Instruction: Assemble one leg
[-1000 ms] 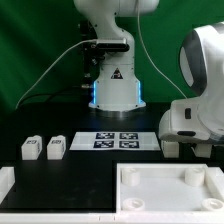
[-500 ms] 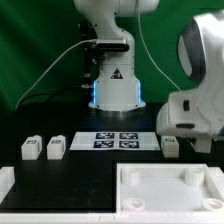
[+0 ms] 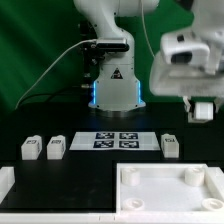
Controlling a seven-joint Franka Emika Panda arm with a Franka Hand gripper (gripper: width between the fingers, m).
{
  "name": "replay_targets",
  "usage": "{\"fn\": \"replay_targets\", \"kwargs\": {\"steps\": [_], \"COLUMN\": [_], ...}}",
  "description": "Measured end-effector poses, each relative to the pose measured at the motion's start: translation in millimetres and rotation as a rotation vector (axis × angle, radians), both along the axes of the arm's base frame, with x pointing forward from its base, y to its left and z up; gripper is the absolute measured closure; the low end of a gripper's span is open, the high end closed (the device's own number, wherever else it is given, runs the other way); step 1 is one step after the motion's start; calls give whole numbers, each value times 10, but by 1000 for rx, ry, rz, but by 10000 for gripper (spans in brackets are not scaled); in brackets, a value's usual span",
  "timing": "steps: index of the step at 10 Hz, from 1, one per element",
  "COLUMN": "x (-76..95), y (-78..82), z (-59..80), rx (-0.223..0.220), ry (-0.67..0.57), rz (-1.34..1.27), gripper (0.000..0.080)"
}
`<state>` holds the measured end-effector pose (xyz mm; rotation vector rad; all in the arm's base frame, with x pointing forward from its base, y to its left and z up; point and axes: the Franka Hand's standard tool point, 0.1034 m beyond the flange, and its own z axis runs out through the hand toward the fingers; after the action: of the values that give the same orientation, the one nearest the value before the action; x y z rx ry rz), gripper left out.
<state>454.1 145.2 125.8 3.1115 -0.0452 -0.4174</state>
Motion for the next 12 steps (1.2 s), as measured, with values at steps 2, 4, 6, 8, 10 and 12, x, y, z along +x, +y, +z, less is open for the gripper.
{"fn": "replay_targets", "kwargs": {"steps": [2,4,6,8,10,12], "x": [-30,97,529,1005,1084,1065], "y": [56,100,-105,-194,-184,-207], "z": [-58,-36,180,455,398,363], "rx": [26,62,77,112,135,127], "ry": [-186,-359,-508,-744,-897,-888], "rz": [4,21,69,70,71,74], "gripper": [509,509,509,509,509,509]}}
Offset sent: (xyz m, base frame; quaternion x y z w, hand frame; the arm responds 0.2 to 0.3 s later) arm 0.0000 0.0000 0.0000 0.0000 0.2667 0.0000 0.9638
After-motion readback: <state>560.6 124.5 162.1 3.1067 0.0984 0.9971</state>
